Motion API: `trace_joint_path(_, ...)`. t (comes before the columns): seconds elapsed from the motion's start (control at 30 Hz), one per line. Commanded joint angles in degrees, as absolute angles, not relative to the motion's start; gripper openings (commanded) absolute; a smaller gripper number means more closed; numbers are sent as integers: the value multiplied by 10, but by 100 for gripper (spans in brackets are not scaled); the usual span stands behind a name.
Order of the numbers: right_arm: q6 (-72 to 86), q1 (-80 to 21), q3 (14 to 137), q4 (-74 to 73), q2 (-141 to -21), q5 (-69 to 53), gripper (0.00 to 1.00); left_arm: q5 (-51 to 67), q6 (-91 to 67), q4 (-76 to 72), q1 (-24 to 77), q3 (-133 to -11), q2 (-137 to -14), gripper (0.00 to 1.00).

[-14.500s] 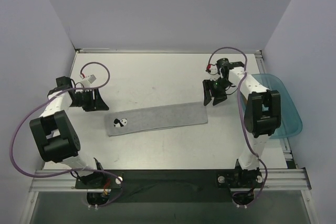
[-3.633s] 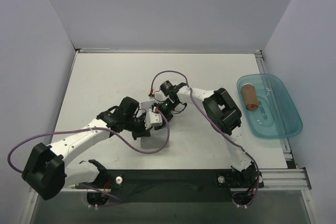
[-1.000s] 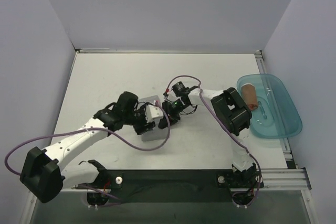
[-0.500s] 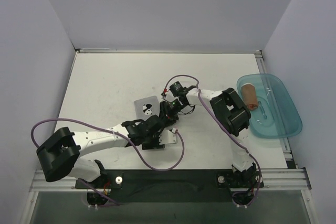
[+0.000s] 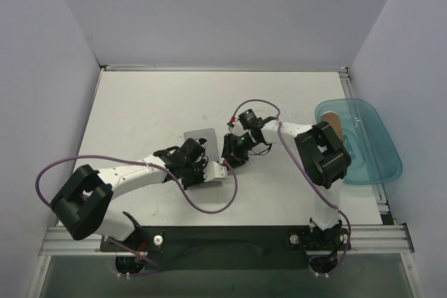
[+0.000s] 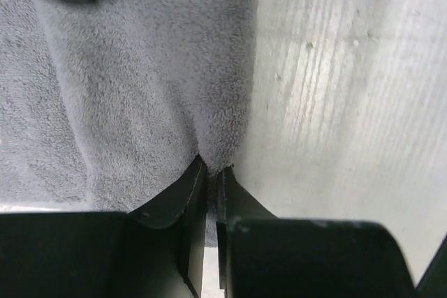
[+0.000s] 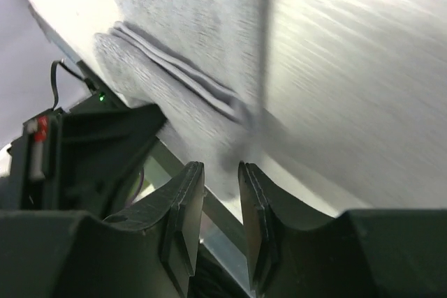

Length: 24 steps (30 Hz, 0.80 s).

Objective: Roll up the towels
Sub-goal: Roll the towel

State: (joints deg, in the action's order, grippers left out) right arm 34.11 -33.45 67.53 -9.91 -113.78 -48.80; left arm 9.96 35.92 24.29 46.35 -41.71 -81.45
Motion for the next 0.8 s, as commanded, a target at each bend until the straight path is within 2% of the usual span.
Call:
trace_joint_path(0.0, 334, -305, 641, -91, -1068, -447, 29, 250, 430, 355, 417, -427, -835, 4)
trace_joint_path(0.17, 265, -272, 620, -99, -975, -446, 36, 349, 498, 444, 377, -489, -898, 4)
trace_joint_path(0.37, 107, -256, 561, -142, -836, -403, 52, 432, 568, 571, 317, -600, -1011, 8)
trace_joint_path(0.4, 90, -256, 554, -147, -818, -396, 58, 439, 579, 608, 310, -619, -1043, 9)
trace_joint_path(0.5, -9, -257, 572, -212, -774, -394, 64, 451, 619, 672, 288, -676, -1111, 12)
trace_joint_path(0.63, -132, -264, 616, -308, -738, -403, 65, 457, 641, 726, 266, -742, -1191, 15)
trace_joint_path(0.77, -190, -279, 667, -375, -722, -396, 65, 461, 662, 795, 247, -802, -1261, 18)
